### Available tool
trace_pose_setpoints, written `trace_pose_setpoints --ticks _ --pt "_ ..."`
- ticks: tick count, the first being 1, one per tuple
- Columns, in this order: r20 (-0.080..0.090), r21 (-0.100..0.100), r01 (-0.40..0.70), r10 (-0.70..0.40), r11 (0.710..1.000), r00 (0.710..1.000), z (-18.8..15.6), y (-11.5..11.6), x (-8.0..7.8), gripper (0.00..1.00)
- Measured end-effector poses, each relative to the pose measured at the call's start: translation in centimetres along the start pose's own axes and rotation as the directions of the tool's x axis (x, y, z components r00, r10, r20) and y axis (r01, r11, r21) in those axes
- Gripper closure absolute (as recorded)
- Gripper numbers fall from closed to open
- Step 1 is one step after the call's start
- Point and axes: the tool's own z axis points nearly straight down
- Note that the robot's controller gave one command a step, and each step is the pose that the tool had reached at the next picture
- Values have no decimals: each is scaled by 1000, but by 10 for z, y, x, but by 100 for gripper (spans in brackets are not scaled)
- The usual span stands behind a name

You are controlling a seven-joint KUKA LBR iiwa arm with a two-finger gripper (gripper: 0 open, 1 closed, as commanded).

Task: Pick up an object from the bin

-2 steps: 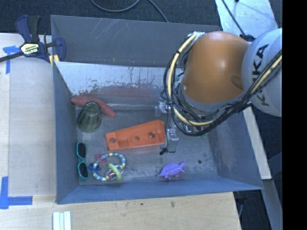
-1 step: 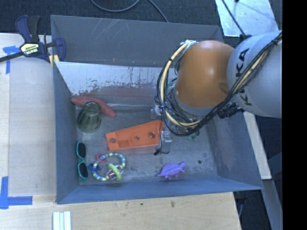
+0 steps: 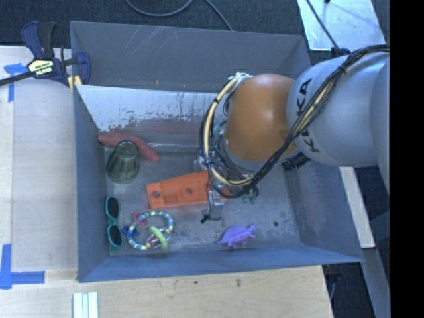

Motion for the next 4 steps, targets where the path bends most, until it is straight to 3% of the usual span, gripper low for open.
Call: trace_pose_setpoints --ticks 1,2,3,4 --pt "6 -1 160 -160 987 987 68 33 -36 100" --pt "6 -1 160 -160 987 987 68 33 -36 100" --pt "9 -2 128 -128 992 992 -42 26 -45 100" --pt "9 -2 127 -127 992 992 -42 26 -45 100"
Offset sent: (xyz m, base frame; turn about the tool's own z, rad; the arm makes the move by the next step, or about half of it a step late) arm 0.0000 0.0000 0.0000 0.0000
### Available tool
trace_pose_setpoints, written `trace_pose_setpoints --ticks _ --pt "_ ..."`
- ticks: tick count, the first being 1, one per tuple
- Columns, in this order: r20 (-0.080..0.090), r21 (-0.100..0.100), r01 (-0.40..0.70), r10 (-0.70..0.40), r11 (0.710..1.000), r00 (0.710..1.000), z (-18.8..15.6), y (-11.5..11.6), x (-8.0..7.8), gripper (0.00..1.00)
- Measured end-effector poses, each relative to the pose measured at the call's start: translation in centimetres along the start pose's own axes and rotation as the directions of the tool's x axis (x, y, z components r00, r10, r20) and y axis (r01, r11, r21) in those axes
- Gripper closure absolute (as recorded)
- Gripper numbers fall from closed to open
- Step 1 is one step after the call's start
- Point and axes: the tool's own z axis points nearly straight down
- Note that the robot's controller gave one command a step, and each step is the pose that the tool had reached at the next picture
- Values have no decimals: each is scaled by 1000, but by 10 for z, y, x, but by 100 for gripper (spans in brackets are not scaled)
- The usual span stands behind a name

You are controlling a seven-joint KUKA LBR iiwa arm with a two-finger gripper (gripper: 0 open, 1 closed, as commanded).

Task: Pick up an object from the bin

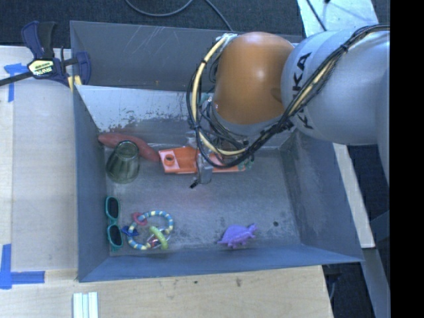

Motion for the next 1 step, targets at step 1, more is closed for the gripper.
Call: trace_pose_setpoints --ticks 1 --pt "11 -2 -113 113 994 994 -170 14 -9 100"
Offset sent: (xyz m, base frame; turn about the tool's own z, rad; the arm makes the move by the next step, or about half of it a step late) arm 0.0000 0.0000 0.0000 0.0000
